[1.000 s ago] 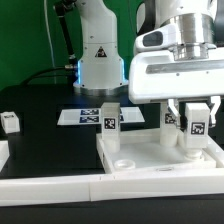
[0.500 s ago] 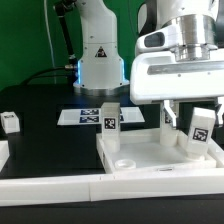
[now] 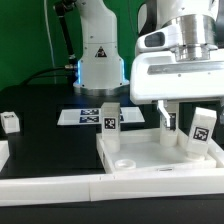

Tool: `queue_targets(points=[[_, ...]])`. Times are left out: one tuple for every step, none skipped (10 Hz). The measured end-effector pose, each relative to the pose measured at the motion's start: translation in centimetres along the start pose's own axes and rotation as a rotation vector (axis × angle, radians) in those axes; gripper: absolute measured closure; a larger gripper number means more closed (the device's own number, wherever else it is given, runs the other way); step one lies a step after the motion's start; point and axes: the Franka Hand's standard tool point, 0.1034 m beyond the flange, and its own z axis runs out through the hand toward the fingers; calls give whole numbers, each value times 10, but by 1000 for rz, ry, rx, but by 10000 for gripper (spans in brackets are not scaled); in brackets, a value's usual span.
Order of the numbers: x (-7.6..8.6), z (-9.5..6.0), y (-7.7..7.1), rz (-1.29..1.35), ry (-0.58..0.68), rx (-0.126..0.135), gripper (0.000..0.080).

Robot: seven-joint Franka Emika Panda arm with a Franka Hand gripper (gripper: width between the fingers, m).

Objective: Assemble square table

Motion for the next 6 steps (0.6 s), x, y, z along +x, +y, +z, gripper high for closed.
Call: queue_targets(points=[[0, 0, 0, -3, 0, 0, 151], [0, 0, 0, -6, 0, 0, 151], [0, 0, 0, -9, 0, 0, 151], [0, 0, 0, -12, 0, 0, 151], [-2, 1, -2, -12, -31, -2, 151], [4, -3, -9, -8, -115, -3, 151]])
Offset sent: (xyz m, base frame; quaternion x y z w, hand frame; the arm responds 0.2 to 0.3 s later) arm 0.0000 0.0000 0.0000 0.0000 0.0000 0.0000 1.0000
